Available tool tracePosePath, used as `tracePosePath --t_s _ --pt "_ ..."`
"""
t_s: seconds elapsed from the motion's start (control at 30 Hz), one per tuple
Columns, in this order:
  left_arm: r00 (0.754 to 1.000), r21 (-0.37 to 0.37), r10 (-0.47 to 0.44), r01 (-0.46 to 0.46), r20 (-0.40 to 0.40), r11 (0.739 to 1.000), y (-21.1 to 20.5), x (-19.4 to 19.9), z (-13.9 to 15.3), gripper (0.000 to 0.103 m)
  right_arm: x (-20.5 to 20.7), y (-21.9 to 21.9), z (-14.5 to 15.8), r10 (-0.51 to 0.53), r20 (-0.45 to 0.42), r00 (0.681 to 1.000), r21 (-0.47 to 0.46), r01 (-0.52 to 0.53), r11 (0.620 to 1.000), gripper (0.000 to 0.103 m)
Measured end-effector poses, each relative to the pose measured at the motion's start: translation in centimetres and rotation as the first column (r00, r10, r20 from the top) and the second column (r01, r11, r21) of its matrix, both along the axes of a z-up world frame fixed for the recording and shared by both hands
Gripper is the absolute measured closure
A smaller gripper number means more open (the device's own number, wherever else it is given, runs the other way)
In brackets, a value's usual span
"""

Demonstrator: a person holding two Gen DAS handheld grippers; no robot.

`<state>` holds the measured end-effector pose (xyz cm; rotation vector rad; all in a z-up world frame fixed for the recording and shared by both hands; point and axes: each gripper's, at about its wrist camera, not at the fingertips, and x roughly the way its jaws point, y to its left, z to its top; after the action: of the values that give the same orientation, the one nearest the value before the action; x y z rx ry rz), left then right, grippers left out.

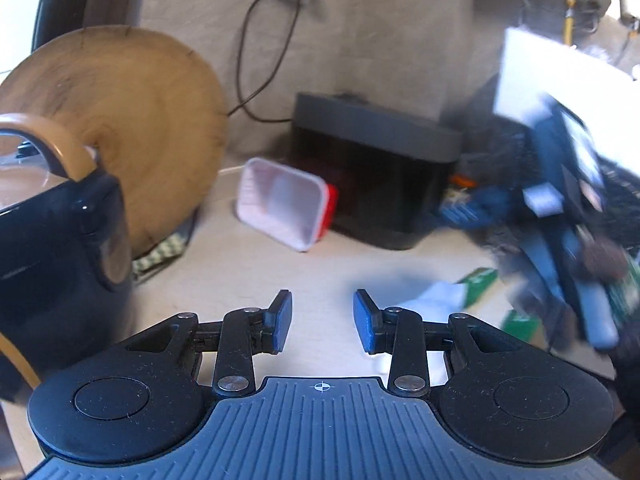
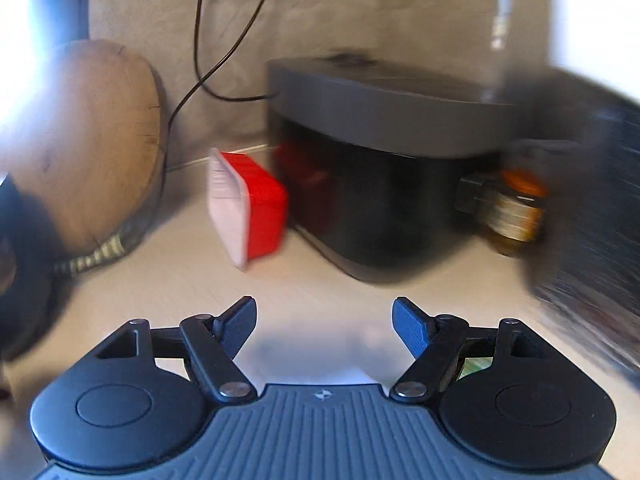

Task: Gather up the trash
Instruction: 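Reach both tools toward the pink-and-red plastic tray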

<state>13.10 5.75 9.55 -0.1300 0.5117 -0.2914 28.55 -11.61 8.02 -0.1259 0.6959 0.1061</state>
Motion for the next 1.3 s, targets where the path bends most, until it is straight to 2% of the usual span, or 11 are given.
tracePosePath --t_s 0.13,0.27,0.3,0.33,0.4,0.57,0.7,0.83,0.97,1.1,1.3 --pt "1.000 0.049 0.011 -0.010 -0.028 0.999 1.0 2.1 -0.9 0.065 7.0 6.9 -1.9 -0.018 0.026 0.999 -0.163 0.023 0.986 0.028" --pt "1.000 0.078 0.006 -0.003 -0.029 0.997 1.7 2.8 -1.9 0.065 12.2 11.4 -4.0 -0.034 0.057 0.998 -0.300 0.049 0.953 0.030" --pt "0.999 0.079 0.002 0.001 -0.037 0.997 1.8 2.7 -2.1 0.065 13.1 12.2 -4.6 -0.042 0.068 0.997 -0.350 0.063 0.935 0.040" --pt "0.999 0.075 -0.002 0.006 -0.048 0.997 2.0 2.9 -2.3 0.065 14.0 12.8 -5.1 -0.048 0.070 0.996 -0.386 0.071 0.920 0.059" --pt "0.998 0.066 -0.001 0.005 -0.058 0.998 2.5 3.1 -2.7 0.065 14.9 13.0 -5.8 -0.049 0.026 0.998 -0.406 0.055 0.912 0.076" --pt "0.997 0.062 0.012 -0.007 -0.078 0.998 3.1 3.7 -3.7 0.065 12.6 10.5 -4.8 -0.043 -0.070 0.997 -0.294 0.020 0.956 0.081" --pt "0.998 0.062 0.007 -0.003 -0.068 0.998 2.8 3.1 -3.6 0.065 8.7 7.6 -3.4 -0.008 -0.212 0.977 -0.106 -0.015 0.994 0.085" --pt "0.997 0.038 0.014 -0.011 -0.075 0.999 2.7 2.1 -3.4 0.065 4.2 5.6 -3.5 0.078 -0.340 0.937 0.058 -0.062 0.996 0.090" --pt "0.995 0.060 0.043 -0.037 -0.088 0.998 2.1 0.6 -3.7 0.065 -0.5 5.0 -4.4 0.148 -0.419 0.896 0.137 -0.098 0.986 0.091" --pt "0.991 0.079 0.042 -0.032 -0.128 0.996 1.2 -0.6 -4.0 0.065 -4.6 4.3 -4.4 0.195 -0.446 0.873 0.181 -0.125 0.975 0.091" --pt "0.992 0.104 0.053 -0.041 -0.114 0.994 0.4 -1.9 -3.3 0.065 -8.3 2.6 -2.4 0.185 -0.334 0.924 0.104 -0.159 0.982 0.090"
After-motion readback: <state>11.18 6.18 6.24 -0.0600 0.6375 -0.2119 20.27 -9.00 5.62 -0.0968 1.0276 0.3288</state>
